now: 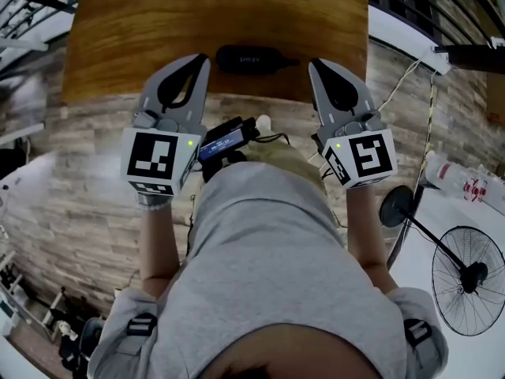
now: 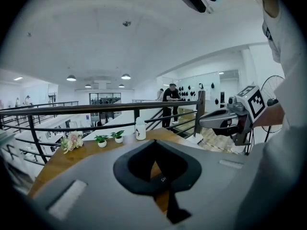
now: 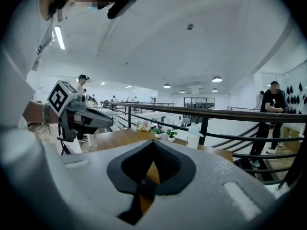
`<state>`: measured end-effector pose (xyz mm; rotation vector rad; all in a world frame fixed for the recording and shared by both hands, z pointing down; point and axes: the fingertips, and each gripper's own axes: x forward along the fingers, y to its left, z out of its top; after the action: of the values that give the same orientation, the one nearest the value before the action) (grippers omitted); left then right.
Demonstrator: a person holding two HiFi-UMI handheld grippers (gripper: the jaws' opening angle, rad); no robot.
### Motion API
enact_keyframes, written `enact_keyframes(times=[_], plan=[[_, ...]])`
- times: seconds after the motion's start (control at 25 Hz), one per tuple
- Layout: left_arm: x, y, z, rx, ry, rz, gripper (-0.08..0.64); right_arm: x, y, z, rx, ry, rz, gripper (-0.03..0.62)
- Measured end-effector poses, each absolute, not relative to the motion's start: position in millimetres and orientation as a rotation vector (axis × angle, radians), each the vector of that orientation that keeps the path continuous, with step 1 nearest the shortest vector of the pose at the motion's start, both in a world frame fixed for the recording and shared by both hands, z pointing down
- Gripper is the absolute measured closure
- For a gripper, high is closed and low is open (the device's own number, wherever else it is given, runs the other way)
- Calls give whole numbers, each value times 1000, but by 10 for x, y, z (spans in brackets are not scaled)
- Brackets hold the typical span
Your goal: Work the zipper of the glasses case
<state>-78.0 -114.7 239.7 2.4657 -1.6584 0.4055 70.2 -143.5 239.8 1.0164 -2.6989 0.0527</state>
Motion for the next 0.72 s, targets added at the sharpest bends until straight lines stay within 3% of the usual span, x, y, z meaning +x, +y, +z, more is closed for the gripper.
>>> enact_keyframes(times=[0.72], plan=[[-698,-1175,2410,2495,-1632,406,546,668,-1416,2424,1017,-2680,69,592]])
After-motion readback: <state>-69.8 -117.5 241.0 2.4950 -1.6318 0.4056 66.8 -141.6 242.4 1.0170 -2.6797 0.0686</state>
